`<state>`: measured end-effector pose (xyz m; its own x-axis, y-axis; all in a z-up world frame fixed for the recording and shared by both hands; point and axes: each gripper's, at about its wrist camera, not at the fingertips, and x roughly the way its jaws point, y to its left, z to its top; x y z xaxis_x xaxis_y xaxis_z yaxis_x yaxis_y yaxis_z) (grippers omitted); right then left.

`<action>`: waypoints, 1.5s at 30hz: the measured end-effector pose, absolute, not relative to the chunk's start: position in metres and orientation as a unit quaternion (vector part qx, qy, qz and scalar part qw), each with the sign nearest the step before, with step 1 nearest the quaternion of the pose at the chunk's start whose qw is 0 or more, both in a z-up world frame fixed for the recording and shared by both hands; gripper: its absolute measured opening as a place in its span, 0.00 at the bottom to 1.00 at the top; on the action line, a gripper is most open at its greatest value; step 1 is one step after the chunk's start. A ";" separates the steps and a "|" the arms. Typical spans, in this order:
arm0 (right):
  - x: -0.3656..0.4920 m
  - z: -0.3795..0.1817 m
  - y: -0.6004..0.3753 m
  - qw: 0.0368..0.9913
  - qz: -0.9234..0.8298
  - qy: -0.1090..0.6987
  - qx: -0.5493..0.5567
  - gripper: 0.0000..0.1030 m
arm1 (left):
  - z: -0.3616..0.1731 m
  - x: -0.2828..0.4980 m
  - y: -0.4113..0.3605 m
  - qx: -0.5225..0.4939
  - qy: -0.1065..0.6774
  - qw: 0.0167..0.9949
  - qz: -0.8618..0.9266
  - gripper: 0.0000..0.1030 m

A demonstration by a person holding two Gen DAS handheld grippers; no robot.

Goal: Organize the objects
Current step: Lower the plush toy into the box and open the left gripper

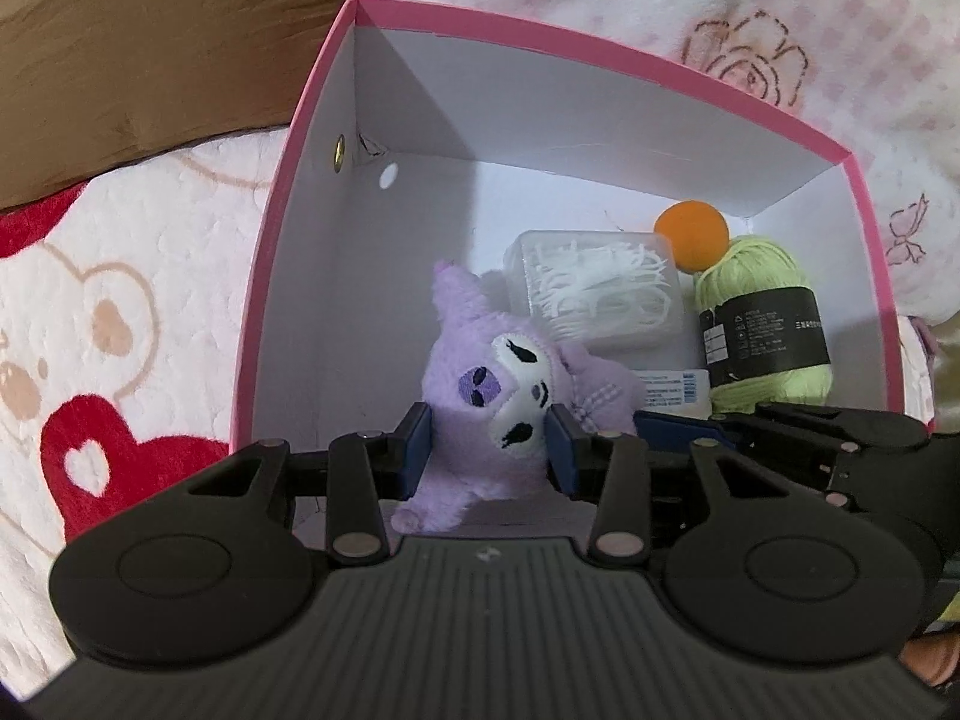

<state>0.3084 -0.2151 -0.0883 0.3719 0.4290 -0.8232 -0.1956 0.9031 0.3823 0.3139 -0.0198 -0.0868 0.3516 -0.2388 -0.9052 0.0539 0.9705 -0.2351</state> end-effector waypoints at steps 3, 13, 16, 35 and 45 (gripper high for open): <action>0.309 -0.088 -0.215 0.824 0.185 0.526 0.105 0.43 | -0.086 0.311 -0.021 -0.070 0.551 0.826 -0.097 0.38; 0.312 -0.091 -0.212 0.829 0.172 0.524 0.094 0.41 | -0.081 0.309 -0.018 -0.058 0.536 0.835 -0.113 0.37; 0.311 -0.091 -0.214 0.828 0.171 0.525 0.095 0.41 | -0.072 0.303 -0.021 -0.044 0.522 0.842 -0.128 0.37; 0.318 -0.101 -0.190 0.820 0.189 0.527 0.114 0.39 | -0.092 0.313 -0.022 -0.056 0.526 0.843 -0.102 0.21; 0.293 -0.065 -0.216 0.832 0.212 0.508 0.077 0.44 | -0.099 0.311 -0.022 -0.050 0.524 0.846 -0.092 0.21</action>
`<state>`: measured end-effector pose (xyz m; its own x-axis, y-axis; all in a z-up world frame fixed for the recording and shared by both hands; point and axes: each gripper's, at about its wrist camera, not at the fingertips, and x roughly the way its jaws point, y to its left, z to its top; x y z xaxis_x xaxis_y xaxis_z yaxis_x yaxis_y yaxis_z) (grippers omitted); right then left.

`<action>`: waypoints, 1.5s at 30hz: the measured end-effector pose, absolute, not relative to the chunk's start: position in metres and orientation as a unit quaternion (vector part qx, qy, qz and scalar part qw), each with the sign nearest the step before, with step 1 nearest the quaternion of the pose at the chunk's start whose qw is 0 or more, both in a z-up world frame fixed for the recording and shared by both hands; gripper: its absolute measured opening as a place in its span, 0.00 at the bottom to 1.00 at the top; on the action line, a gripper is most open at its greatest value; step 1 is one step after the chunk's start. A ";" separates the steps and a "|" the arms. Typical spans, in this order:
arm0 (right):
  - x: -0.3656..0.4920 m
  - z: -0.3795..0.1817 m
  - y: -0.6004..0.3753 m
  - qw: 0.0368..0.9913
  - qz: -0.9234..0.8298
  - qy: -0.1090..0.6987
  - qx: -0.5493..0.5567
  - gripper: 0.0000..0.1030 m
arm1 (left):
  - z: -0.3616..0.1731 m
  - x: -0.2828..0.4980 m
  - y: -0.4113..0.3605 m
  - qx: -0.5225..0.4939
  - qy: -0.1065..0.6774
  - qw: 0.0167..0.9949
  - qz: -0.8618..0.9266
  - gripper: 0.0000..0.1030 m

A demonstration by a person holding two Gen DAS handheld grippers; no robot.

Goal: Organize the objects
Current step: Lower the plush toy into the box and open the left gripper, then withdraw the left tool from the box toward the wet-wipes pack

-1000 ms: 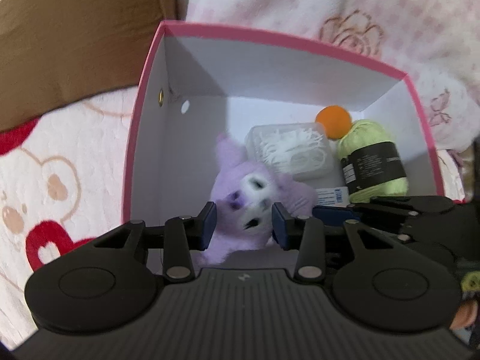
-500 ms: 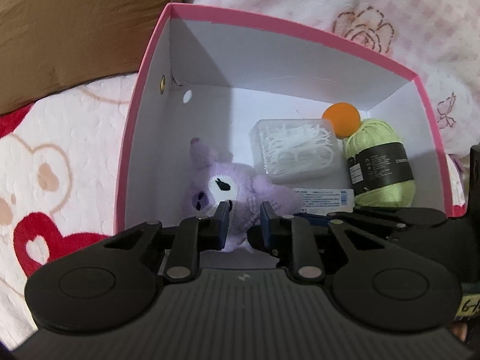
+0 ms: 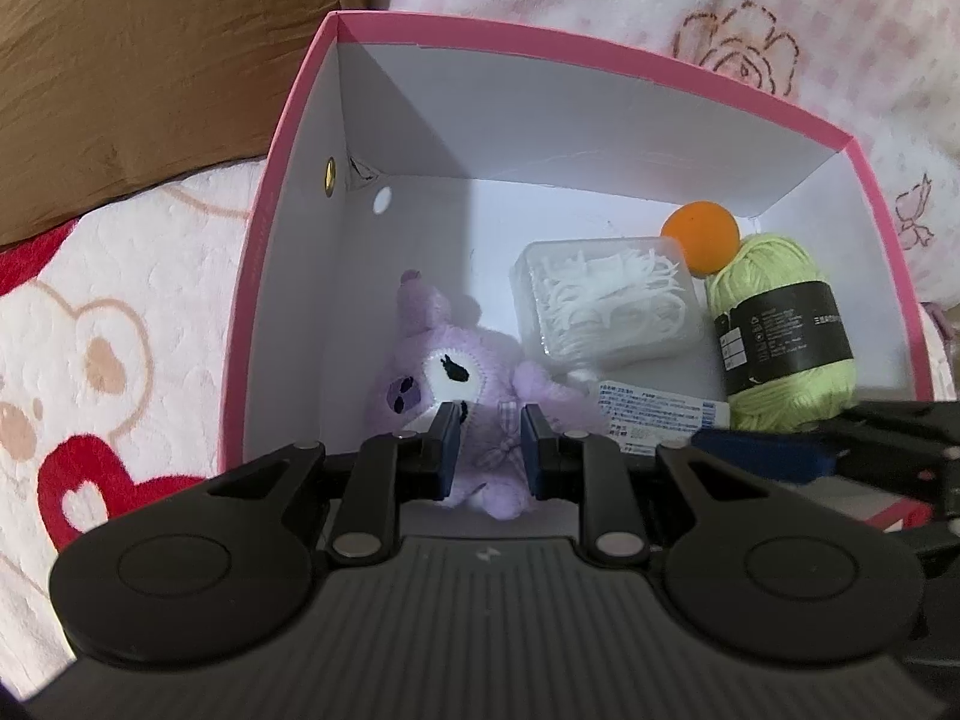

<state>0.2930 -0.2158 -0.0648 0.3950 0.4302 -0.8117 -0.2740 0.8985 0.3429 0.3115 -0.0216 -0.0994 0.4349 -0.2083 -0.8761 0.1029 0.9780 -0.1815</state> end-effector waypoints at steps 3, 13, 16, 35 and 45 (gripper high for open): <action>0.289 -0.061 -0.222 0.843 0.199 0.496 0.055 0.44 | -0.100 0.309 -0.029 -0.027 0.517 0.851 -0.087 0.21; 0.277 -0.051 -0.236 0.854 0.194 0.481 0.048 0.45 | -0.097 0.312 -0.022 -0.033 0.509 0.859 -0.053 0.23; 0.257 -0.035 -0.224 0.865 0.215 0.453 0.000 0.46 | -0.094 0.311 -0.023 -0.032 0.514 0.856 -0.051 0.22; 0.211 0.018 -0.221 0.890 0.199 0.409 -0.030 0.63 | 0.013 0.240 -0.008 -0.075 0.482 0.869 -0.082 0.48; 0.190 0.044 -0.231 0.899 0.184 0.396 -0.033 0.84 | 0.067 0.196 -0.017 -0.071 0.457 0.883 -0.078 0.85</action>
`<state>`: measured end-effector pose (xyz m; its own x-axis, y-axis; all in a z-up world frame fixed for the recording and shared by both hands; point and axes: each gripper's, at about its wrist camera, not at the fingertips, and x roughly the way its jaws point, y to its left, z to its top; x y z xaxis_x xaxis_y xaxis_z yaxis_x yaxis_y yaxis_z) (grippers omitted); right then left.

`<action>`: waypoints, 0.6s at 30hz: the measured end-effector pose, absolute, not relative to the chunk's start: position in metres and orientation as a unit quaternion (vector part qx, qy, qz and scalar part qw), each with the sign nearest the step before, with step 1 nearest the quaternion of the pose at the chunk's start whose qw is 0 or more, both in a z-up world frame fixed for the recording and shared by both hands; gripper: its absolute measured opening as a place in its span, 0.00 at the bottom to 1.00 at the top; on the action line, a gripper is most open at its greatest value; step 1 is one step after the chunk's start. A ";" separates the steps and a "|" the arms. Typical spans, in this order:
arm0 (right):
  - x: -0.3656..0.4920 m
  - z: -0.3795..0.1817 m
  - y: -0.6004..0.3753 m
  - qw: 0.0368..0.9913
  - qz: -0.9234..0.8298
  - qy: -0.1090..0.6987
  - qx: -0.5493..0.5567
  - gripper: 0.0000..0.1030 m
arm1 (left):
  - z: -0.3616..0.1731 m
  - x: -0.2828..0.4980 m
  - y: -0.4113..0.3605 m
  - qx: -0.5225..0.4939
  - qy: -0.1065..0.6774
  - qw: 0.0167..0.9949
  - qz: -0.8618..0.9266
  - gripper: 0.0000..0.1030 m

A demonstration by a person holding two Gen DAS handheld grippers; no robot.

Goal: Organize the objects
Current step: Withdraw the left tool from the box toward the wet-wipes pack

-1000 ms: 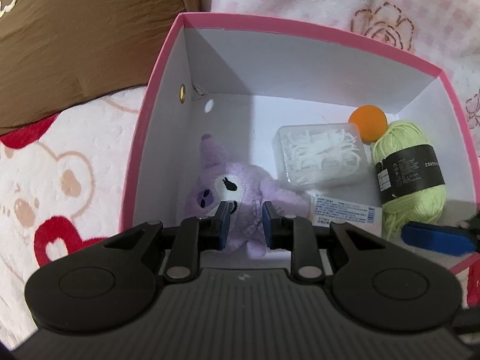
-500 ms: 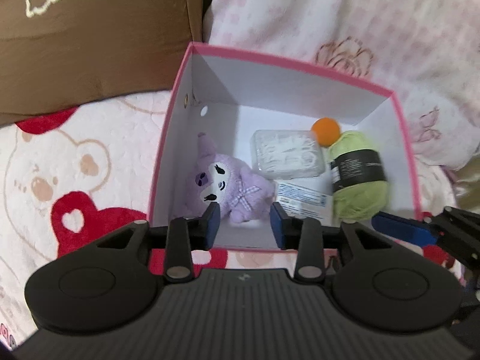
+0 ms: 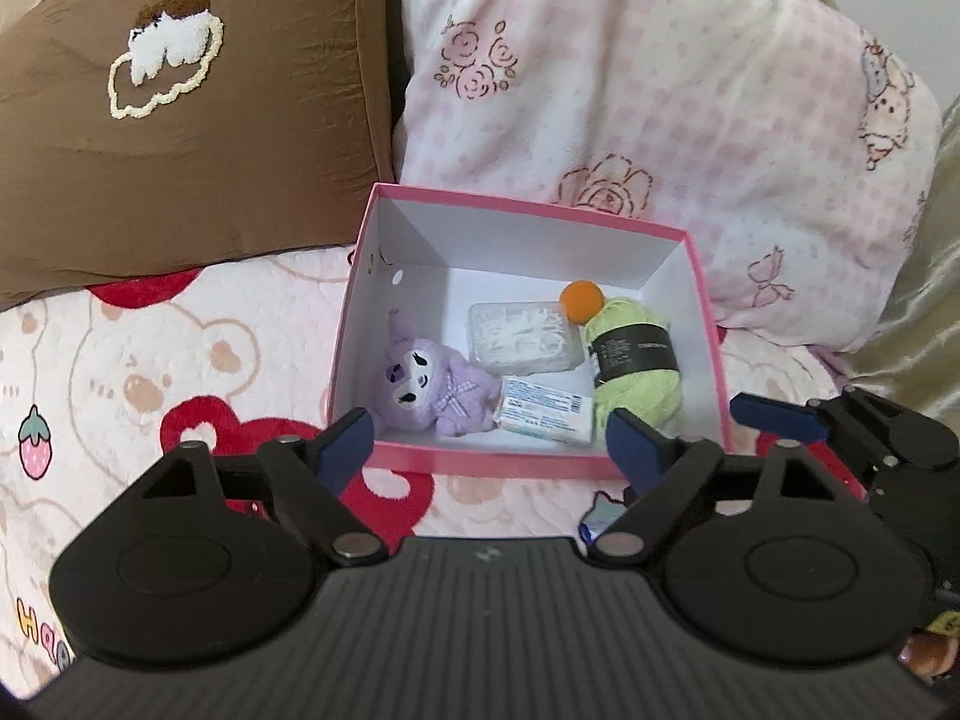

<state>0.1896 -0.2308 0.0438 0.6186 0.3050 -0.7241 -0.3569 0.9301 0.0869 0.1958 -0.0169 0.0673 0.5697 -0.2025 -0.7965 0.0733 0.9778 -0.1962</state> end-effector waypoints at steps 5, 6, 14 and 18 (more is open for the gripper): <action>0.181 0.046 -0.238 0.903 0.176 0.391 -0.004 0.89 | 0.075 0.177 -0.021 -0.063 0.452 0.887 -0.076 0.98; 0.180 0.045 -0.241 0.903 0.176 0.393 0.010 0.89 | 0.075 0.173 -0.021 -0.063 0.451 0.887 -0.075 0.98; 0.158 0.054 -0.243 0.905 0.170 0.390 0.018 0.91 | 0.078 0.146 -0.020 -0.038 0.457 0.887 -0.050 0.98; 0.144 0.063 -0.244 0.909 0.161 0.384 0.013 0.92 | 0.085 0.131 -0.017 -0.049 0.458 0.886 -0.051 0.98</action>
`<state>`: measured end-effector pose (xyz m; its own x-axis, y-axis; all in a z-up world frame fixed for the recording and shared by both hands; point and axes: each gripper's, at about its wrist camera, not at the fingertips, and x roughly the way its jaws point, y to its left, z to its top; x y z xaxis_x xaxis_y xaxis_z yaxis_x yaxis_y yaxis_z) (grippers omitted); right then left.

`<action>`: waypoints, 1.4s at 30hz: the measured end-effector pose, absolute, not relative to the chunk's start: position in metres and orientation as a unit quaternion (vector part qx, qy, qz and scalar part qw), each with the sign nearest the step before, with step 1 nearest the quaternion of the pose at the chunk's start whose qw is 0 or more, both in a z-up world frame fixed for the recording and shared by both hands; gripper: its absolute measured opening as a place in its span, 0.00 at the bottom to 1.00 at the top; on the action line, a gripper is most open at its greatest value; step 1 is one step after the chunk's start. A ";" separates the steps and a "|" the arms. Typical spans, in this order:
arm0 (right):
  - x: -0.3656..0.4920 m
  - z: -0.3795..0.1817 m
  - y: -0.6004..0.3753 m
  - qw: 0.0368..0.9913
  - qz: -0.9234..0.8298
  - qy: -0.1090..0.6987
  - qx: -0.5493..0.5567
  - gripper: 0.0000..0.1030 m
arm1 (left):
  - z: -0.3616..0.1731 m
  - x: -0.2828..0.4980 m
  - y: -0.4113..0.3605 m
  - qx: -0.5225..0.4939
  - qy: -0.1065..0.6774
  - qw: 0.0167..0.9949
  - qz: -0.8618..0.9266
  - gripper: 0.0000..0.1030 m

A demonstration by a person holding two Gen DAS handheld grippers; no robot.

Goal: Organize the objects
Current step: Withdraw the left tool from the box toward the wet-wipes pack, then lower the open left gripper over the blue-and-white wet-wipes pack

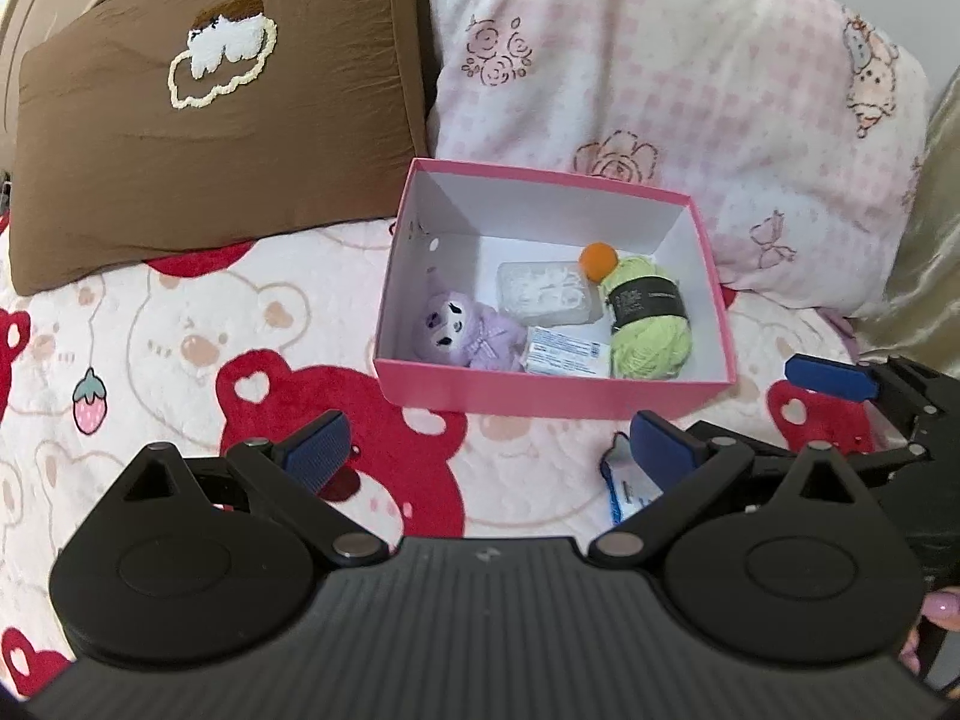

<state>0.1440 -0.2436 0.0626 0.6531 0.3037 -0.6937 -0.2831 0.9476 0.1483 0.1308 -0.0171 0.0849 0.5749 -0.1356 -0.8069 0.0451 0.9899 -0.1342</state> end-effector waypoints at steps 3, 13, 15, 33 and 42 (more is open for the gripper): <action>0.134 0.068 -0.244 0.911 0.152 0.382 0.006 0.92 | 0.091 0.120 -0.018 -0.050 0.454 0.888 -0.053 0.98; 0.110 0.079 -0.254 0.908 0.144 0.393 -0.001 0.92 | 0.094 0.096 -0.029 -0.043 0.457 0.886 -0.066 0.98; 0.104 0.080 -0.254 0.906 0.146 0.396 -0.006 0.92 | 0.093 0.093 -0.031 -0.043 0.458 0.885 -0.069 0.98; 0.055 0.067 -0.262 0.901 0.157 0.403 -0.040 0.92 | 0.071 0.071 -0.053 -0.040 0.467 0.874 -0.127 0.98; 0.034 0.031 -0.269 0.910 0.161 0.381 -0.030 0.92 | 0.044 0.065 -0.065 -0.022 0.466 0.875 -0.130 0.97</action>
<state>0.0339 -0.2693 0.0308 0.6582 0.2693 -0.7031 -0.3155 0.9466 0.0672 0.0653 -0.0649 0.0443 0.5317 -0.2485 -0.8097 0.2080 0.9650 -0.1596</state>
